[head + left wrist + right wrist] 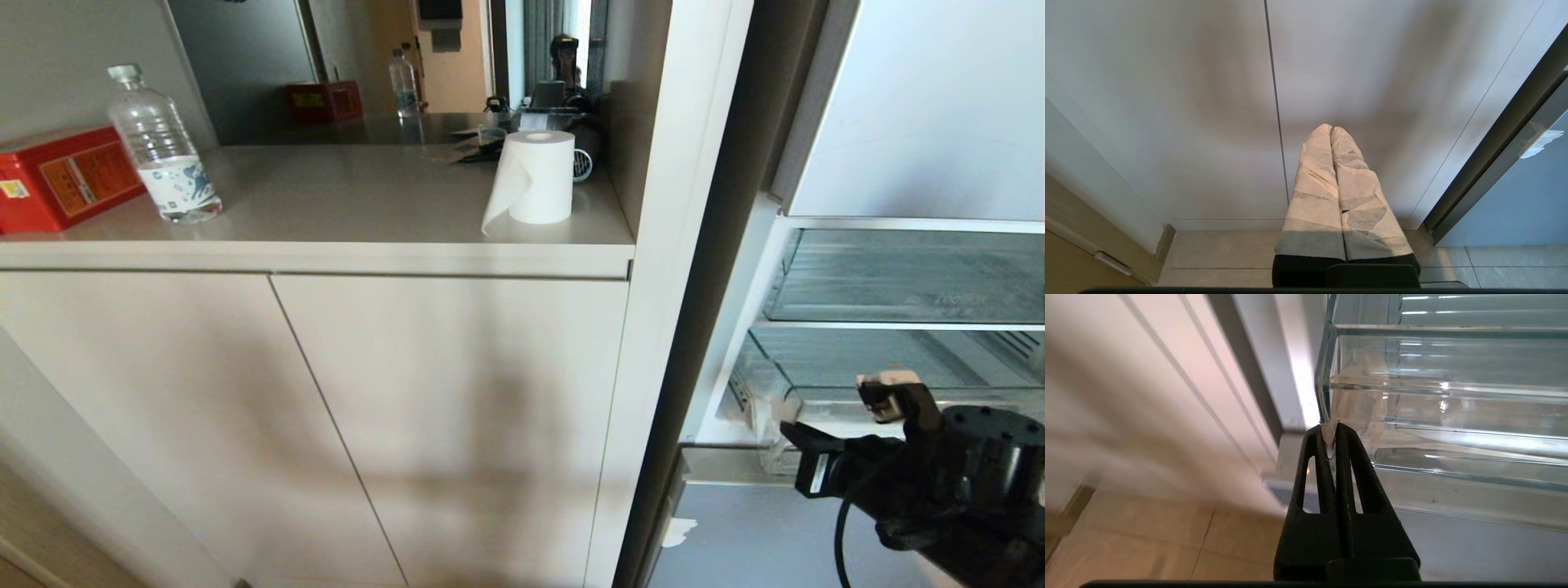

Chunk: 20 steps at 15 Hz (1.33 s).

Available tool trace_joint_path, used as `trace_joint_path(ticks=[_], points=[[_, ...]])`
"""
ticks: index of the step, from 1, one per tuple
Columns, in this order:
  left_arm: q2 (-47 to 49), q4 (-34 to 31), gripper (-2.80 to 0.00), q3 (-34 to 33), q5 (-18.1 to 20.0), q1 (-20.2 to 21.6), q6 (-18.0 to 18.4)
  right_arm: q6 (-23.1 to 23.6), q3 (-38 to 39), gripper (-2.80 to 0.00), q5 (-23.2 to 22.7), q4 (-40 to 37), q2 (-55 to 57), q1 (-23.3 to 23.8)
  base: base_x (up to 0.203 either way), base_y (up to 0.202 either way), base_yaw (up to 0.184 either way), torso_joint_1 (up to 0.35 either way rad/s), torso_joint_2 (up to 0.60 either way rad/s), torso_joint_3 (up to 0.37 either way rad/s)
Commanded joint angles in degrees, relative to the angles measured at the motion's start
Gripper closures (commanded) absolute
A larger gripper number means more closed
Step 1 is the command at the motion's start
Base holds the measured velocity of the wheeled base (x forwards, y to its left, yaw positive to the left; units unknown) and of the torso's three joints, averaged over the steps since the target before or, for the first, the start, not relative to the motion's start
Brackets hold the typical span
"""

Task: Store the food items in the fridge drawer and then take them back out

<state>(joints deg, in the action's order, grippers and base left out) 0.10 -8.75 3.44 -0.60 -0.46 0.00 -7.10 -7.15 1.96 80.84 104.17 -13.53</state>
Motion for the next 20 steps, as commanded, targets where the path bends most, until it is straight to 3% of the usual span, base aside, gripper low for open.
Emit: trace_joint_path(ticks=[1, 2, 5, 10, 13, 16, 20], points=[[0.1, 0.0, 0.00, 0.0, 0.0, 0.0, 0.0, -0.1, 4.1, -2.20, 0.1, 0.9, -5.6, -0.7, 0.000, 0.000, 0.000, 0.000, 0.00, 0.000], [0.1, 0.0, 0.00, 0.0, 0.0, 0.0, 0.0, -0.3, 5.4, -2.80, 0.1, 0.9, -6.8, -1.1, 0.000, 0.000, 0.000, 0.000, 0.00, 0.000], [0.1, 0.0, 0.00, 0.0, 0.0, 0.0, 0.0, -0.6, 7.0, -2.80, 0.3, -1.1, -12.9, -1.3, 0.000, 0.000, 0.000, 0.000, 0.00, 0.000], [0.1, 0.0, 0.00, 0.0, 0.0, 0.0, 0.0, 0.3, 5.7, -2.80, 2.1, -16.2, -30.5, -1.3, 0.000, 0.000, 0.000, 0.000, 0.00, 0.000], [0.1, 0.0, 0.00, 0.0, 0.0, 0.0, 0.0, 1.1, -4.8, -2.80, 10.2, -41.1, -40.4, -0.8, 0.000, 0.000, 0.000, 0.000, 0.00, 0.000], [0.1, 0.0, 0.00, 0.0, 0.0, 0.0, 0.0, 1.1, -18.2, -2.80, 12.1, -62.3, -42.2, 2.7, 0.000, 0.000, 0.000, 0.000, 0.00, 0.000], [0.1, 0.0, 0.00, 0.0, 0.0, 0.0, 0.0, 0.8, -26.5, -2.80, 12.3, -66.3, -30.4, 5.8, 0.000, 0.000, 0.000, 0.000, 0.00, 0.000]])
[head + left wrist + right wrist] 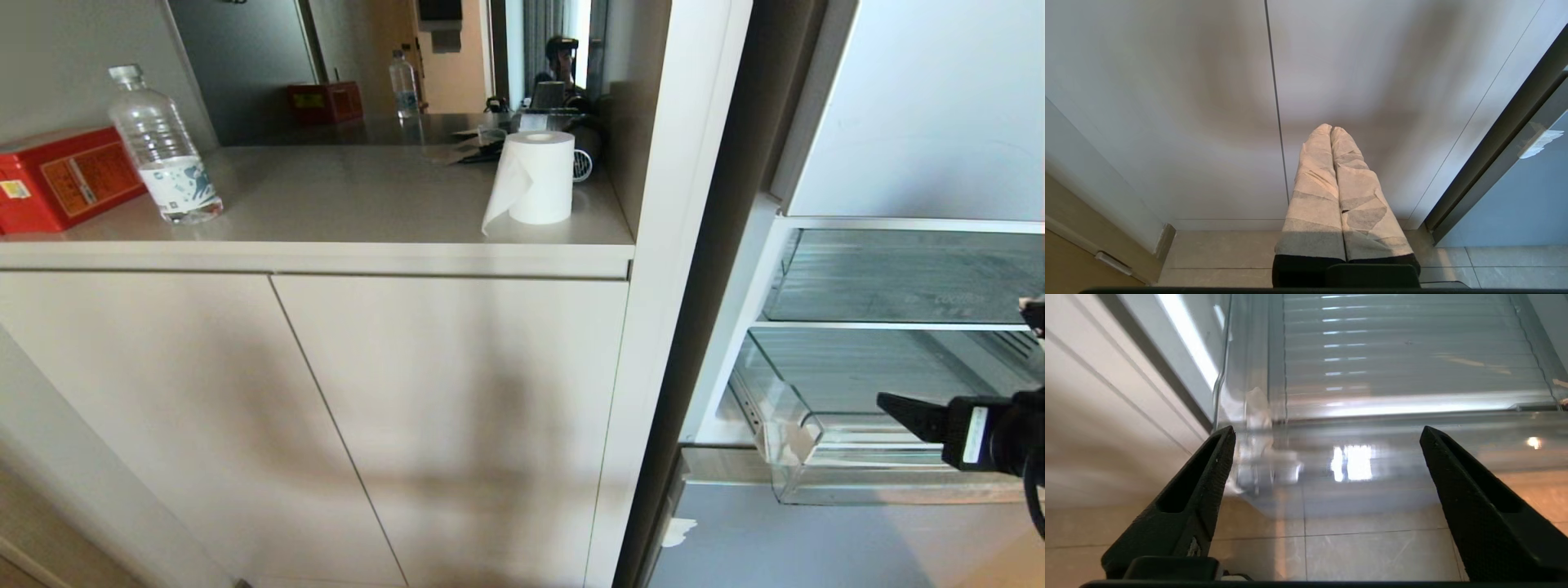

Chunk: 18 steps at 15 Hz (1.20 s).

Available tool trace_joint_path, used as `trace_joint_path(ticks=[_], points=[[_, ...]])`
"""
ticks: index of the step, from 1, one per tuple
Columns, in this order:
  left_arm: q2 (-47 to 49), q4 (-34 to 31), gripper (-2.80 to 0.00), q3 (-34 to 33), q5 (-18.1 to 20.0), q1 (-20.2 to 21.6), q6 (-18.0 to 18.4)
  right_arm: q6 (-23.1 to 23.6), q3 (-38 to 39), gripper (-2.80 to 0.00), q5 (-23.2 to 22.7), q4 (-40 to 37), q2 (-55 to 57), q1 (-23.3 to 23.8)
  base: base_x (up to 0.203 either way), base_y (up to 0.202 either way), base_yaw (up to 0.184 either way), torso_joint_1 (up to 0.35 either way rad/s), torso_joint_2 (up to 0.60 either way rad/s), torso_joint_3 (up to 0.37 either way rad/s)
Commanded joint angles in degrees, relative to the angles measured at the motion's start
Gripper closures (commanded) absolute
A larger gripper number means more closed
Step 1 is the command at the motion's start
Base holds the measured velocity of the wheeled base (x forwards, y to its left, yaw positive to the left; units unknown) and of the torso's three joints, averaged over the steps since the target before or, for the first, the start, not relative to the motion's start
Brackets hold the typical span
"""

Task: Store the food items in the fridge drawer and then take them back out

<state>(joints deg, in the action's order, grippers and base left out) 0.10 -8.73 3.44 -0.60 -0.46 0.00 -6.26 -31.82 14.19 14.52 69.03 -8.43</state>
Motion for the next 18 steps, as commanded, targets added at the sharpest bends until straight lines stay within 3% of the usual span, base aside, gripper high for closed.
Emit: trace_joint_path(ticks=[1, 5, 8, 11, 16, 18], points=[[0.1, -0.1, 0.00, 0.0, 0.0, -0.1, 0.0, -0.2, -3.0, -2.80, 0.0, 0.6, 8.2, 1.7, 0.000, 0.000, 0.000, 0.000, 0.00, 0.000], [0.1, -0.1, 0.00, 0.0, 0.0, 0.0, 0.0, 0.2, -6.8, -2.80, -0.4, 9.5, 20.9, 6.0, 0.000, 0.000, 0.000, 0.000, 0.00, 0.000], [0.1, -0.1, 0.00, 0.0, 0.0, 0.0, 0.0, 3.1, -10.0, -2.80, -0.6, 9.3, 25.3, 8.2, 0.000, 0.000, 0.000, 0.000, 0.00, 0.000], [0.1, -0.1, 0.00, 0.0, 0.0, 0.0, 0.0, 4.2, -13.9, -2.80, -0.8, -1.1, 25.6, 9.0, 0.000, 0.000, 0.000, 0.000, 0.00, 0.000], [0.1, -0.1, 0.00, 0.0, 0.0, 0.0, 0.0, 4.4, -15.6, -2.80, -5.0, -20.5, 17.8, 11.3, 0.000, 0.000, 0.000, 0.000, 0.00, 0.000], [0.1, -0.1, 0.00, 0.0, 0.0, -0.1, 0.0, 4.6, -15.0, -2.80, -7.1, -24.9, 13.9, 13.3, 0.000, 0.000, 0.000, 0.000, 0.00, 0.000]])
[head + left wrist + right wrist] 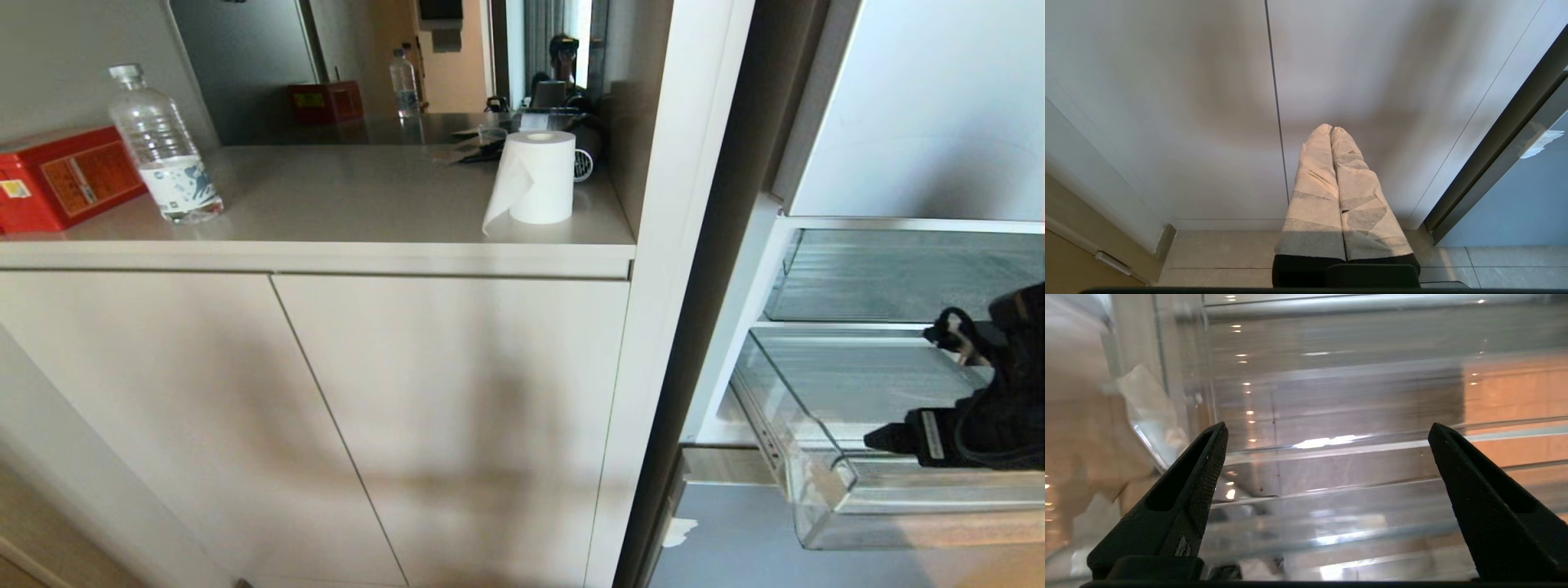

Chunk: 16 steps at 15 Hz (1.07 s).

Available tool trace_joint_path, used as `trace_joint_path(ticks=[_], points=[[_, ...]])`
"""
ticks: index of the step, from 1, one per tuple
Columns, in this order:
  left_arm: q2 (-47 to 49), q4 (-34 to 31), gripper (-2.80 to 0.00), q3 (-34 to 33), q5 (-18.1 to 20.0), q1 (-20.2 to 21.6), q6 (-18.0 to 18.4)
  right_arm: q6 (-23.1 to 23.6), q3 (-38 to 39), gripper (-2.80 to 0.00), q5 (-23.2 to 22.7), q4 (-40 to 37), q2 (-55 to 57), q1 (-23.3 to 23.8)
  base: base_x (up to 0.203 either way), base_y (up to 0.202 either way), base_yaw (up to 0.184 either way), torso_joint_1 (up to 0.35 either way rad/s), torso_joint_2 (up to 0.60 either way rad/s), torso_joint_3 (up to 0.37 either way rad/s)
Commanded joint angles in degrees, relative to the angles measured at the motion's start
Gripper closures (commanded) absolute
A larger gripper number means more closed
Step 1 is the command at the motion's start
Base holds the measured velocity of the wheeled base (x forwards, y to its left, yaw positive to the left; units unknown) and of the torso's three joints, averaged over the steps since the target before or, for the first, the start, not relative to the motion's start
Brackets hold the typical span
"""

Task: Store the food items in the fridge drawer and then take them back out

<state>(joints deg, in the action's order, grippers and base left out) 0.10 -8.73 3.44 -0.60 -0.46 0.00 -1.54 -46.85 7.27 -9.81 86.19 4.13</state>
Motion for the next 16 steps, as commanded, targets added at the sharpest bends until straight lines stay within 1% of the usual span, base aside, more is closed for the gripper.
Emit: trace_joint_path(ticks=[1, 4, 6, 9, 10, 11, 13, 14, 15, 16], points=[[0.1, -0.1, 0.00, 0.0, 0.0, 0.0, 0.0, 0.7, 1.0, -2.80, -1.8, -1.5, -5.5, 1.9, 0.000, 0.000, 0.000, 0.000, 0.00, 0.000], [0.1, -0.1, 0.00, 0.0, 0.0, -0.1, 0.0, 4.0, 5.8, -2.80, -3.9, -2.6, -12.8, 3.8, 0.000, 0.000, 0.000, 0.000, 0.00, 0.000], [0.1, -0.1, 0.00, 0.0, 0.0, 0.0, 0.0, 4.8, 7.5, -2.80, -4.1, -2.8, -15.0, 4.0, 0.000, 0.000, 0.000, 0.000, 0.00, 0.000], [0.1, -0.1, 0.00, 0.0, 0.0, 0.0, 0.0, 4.4, 7.4, -2.80, -4.4, -2.5, -14.6, 4.0, 0.000, 0.000, 0.000, 0.000, 0.00, 0.000], [0.1, -0.1, 0.00, 0.0, 0.0, 0.0, 0.0, 3.8, 7.1, -2.80, -5.2, -1.8, -14.6, 4.0, 0.000, 0.000, 0.000, 0.000, 0.00, 0.000], [0.1, -0.1, 0.00, 0.0, 0.0, 0.0, 0.0, 3.3, 7.5, -2.80, -6.5, 0.1, -15.2, 4.0, 0.000, 0.000, 0.000, 0.000, 0.00, 0.000], [0.1, -0.1, 0.00, 0.0, -0.1, 0.0, 0.0, 0.9, 8.8, -2.80, -7.6, 4.0, -18.0, 4.0, 0.000, 0.000, 0.000, 0.000, 0.00, 0.000], [0.1, -0.1, 0.00, 0.0, 0.0, 0.0, 0.0, 0.3, 9.2, -0.61, -7.6, 4.8, -20.0, 4.0, 0.000, 0.000, 0.000, 0.000, 0.00, 0.000], [0.1, -0.1, 0.00, 0.0, 0.0, 0.0, 0.0, -0.2, 9.5, 0.00, -7.7, 5.2, -22.4, 4.0, 0.000, 0.000, 0.000, 0.000, 0.00, 0.000], [0.1, -0.1, 0.00, 0.0, 0.0, 0.0, 0.0, -0.8, 9.8, 0.00, -7.7, 5.4, -25.3, 4.0, 0.000, 0.000, 0.000, 0.000, 0.00, 0.000]])
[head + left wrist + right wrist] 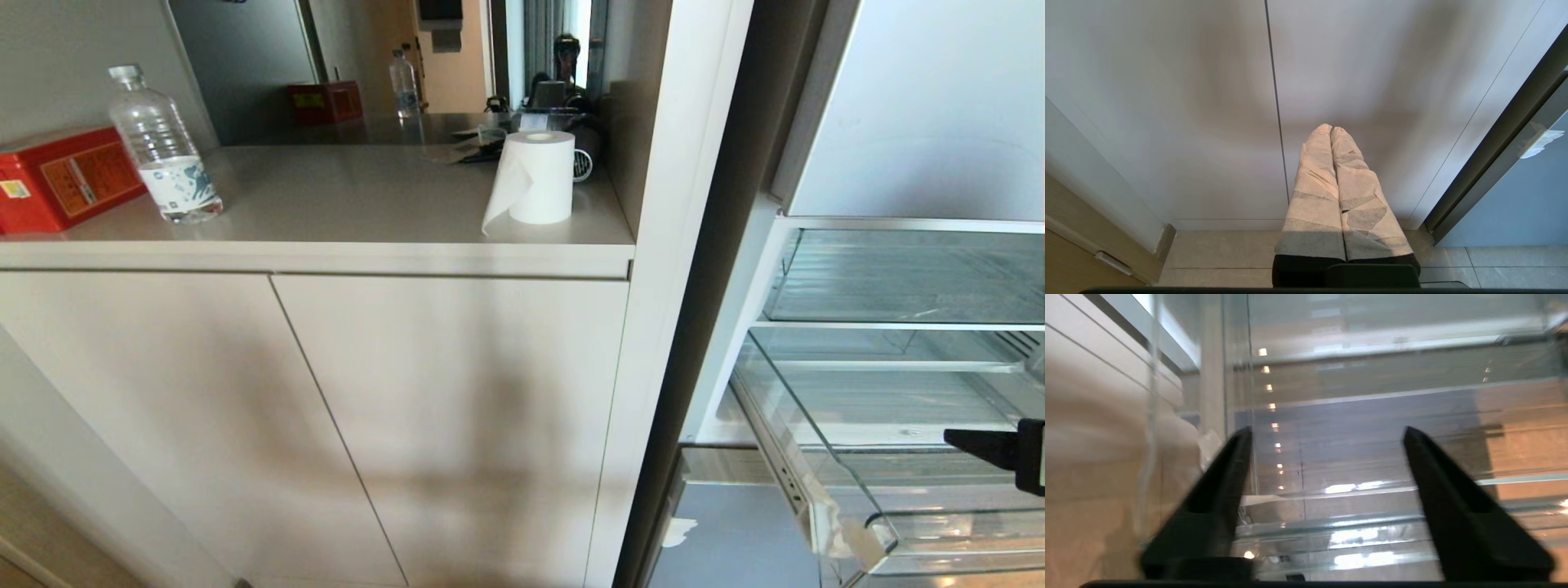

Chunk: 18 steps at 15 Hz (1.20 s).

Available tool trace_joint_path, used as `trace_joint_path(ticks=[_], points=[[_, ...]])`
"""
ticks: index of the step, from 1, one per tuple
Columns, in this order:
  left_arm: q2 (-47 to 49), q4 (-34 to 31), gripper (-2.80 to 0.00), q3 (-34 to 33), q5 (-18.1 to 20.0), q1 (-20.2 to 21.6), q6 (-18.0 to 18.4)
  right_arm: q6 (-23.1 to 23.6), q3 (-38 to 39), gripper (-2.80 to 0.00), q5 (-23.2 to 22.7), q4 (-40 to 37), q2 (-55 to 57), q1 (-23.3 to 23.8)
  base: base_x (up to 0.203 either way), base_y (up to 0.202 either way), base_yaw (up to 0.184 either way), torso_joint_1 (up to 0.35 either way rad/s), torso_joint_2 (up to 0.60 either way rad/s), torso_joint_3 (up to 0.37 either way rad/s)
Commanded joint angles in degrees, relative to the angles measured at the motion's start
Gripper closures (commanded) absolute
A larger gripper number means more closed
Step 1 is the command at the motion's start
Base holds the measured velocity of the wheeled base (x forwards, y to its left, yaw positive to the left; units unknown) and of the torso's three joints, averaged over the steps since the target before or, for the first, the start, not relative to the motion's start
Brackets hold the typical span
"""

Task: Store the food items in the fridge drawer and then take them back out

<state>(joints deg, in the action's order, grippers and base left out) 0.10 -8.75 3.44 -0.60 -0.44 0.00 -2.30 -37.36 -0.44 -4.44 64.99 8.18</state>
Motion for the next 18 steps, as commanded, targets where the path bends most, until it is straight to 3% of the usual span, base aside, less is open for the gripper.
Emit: trace_joint_path(ticks=[1, 6, 9, 14, 18], points=[[0.1, 0.0, 0.00, 0.0, 0.0, -0.1, 0.0, -0.5, 0.8, 0.00, 0.0, 0.1, -7.1, 0.0, 0.000, 0.000, 0.000, 0.000, 0.00, 0.000], [0.1, 0.0, 0.00, 0.0, 0.0, 0.0, 0.0, -1.0, 10.2, 0.00, -0.8, 0.3, -23.8, -0.1, 0.000, 0.000, 0.000, 0.000, 0.00, 0.000], [0.1, 0.0, 0.00, 0.0, 0.0, 0.0, 0.0, -1.0, 15.5, 0.00, -3.6, 0.3, -29.6, -0.2, 0.000, 0.000, 0.000, 0.000, 0.00, 0.000], [0.1, 0.0, 0.00, 0.0, 0.0, 0.0, 0.0, 0.3, 21.6, 0.00, -3.6, 0.1, -39.5, -0.3, 0.000, 0.000, 0.000, 0.000, 0.00, 0.000], [0.1, 0.0, 0.00, 0.0, 0.0, 0.0, 0.0, 5.9, 31.1, 0.00, -2.3, 0.9, -49.2, -6.2, 0.000, 0.000, 0.000, 0.000, 0.00, 0.000]])
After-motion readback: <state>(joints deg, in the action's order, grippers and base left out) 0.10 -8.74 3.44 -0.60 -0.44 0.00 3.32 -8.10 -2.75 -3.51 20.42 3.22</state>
